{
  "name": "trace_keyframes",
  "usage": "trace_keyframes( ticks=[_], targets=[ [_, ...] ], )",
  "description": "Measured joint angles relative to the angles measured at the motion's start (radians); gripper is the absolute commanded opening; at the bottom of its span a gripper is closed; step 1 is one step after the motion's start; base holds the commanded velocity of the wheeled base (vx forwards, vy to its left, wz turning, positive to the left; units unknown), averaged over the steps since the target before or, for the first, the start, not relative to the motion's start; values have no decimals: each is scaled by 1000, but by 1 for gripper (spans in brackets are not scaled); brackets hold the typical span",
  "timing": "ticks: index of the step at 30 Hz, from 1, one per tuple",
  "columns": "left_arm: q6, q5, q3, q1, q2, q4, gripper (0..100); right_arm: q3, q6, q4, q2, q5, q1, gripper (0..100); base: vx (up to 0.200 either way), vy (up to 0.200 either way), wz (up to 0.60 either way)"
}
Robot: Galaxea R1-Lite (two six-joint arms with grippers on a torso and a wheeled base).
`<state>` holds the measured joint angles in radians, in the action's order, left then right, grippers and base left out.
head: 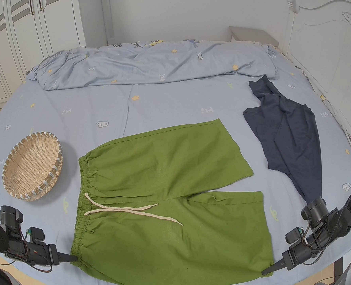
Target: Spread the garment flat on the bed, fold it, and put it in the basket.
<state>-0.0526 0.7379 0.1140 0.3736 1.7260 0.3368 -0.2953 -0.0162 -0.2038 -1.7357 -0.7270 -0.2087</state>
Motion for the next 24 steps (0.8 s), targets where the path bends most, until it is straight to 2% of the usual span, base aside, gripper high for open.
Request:
trace_keyframes(
  ticks=[4, 12, 19, 24],
  targets=[
    [0, 1, 0, 3, 0, 0, 0, 19, 11, 3, 0, 40, 14, 0, 0, 0, 0],
    [0, 1, 4, 11, -1, -1, 0, 56, 17, 7, 22, 44, 49, 0, 0, 0, 0],
    [1, 2, 3, 7, -21, -4, 0, 42, 7, 11, 58, 57, 37, 0, 0, 0, 0],
    [24, 3, 20, 0, -87, -66, 0, -25, -41, 79, 144, 60, 19, 0, 0, 0, 0]
  ],
)
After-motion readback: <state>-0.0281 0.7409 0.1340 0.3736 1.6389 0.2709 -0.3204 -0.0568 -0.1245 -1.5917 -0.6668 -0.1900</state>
